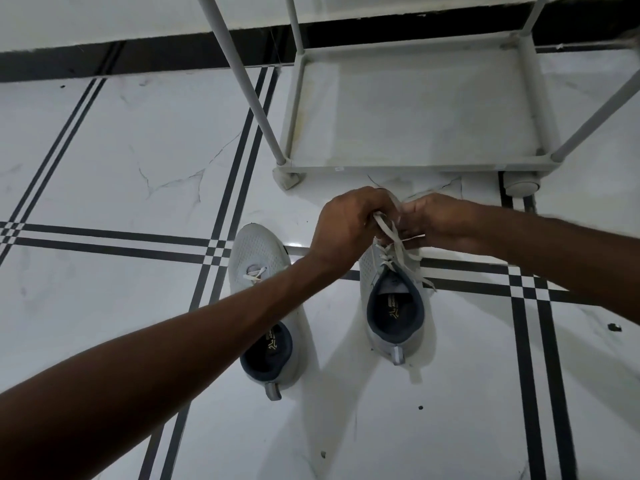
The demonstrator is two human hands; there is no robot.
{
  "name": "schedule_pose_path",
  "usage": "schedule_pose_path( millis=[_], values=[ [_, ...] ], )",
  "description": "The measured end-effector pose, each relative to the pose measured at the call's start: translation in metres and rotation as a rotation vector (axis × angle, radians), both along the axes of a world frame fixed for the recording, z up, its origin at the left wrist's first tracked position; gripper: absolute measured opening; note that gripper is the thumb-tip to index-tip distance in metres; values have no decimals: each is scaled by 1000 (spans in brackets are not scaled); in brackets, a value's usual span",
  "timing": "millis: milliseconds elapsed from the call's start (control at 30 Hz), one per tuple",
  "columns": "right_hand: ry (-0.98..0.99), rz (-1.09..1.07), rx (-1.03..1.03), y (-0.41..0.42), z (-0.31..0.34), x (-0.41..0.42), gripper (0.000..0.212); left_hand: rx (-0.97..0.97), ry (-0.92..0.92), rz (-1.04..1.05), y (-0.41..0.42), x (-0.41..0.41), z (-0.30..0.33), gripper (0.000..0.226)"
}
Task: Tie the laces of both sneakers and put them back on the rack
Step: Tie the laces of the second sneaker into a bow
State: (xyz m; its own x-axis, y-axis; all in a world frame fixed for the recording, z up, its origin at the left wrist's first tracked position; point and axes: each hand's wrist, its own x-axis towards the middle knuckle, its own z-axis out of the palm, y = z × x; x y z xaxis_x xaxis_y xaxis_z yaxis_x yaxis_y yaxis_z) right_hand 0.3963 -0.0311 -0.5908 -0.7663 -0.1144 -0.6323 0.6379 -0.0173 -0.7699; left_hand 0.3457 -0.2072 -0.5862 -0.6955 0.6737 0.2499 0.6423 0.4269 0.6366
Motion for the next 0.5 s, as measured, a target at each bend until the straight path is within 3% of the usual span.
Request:
schedule_pose_path(
  millis=[133, 267, 333, 400, 500],
  values=[
    [35, -170, 31, 9, -1, -3, 17, 28, -359, 107, -13, -14, -1, 17],
    [46, -343, 90, 26, -7, -1, 15, 255, -1128, 354, -34, -28, 6, 23],
    [6, -416, 159, 30, -11, 3, 16, 354, -1407, 448, -48, -41, 5, 29],
    [3, -410, 315, 32, -16, 10, 19, 355, -1487, 539, -59, -55, 1, 32],
    [78, -196, 689, 34, -29, 21, 34, 117, -1376, 658, -63, -66, -6, 26]
  ],
)
